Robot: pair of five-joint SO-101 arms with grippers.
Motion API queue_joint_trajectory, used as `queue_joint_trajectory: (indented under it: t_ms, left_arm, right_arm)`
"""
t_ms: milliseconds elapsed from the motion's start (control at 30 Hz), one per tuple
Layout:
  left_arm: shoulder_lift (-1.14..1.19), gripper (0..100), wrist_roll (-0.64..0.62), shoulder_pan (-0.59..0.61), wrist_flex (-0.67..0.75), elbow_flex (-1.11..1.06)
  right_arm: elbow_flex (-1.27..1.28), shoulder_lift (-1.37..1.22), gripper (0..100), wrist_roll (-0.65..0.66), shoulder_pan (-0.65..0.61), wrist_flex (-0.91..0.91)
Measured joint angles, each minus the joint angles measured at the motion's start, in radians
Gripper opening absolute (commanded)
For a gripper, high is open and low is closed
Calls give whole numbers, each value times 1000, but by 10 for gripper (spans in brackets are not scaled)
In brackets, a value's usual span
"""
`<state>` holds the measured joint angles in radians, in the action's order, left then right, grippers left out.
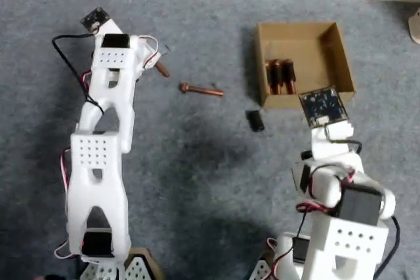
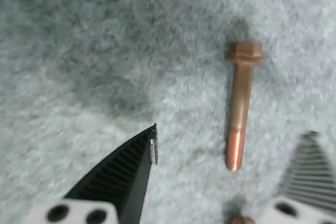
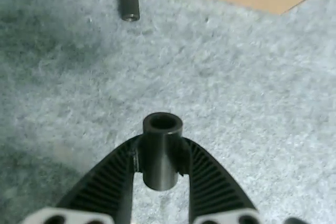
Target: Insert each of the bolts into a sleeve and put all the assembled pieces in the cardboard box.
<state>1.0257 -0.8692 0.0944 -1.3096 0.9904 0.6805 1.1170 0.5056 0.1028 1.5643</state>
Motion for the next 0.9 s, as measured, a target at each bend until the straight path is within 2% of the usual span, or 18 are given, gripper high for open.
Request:
queue_joint_trajectory:
  t_ms: [200, 367, 900]
  left_arm:
    - [180, 206, 0, 15, -54, 282]
    - [264, 207, 0, 25, -57, 417]
    - [334, 203, 6, 15, -51, 483]
  right_arm:
    - [86, 109, 6, 34, 0, 0]
    - [109, 193, 6, 51, 0, 0]
    - [109, 256, 6, 58, 0, 0]
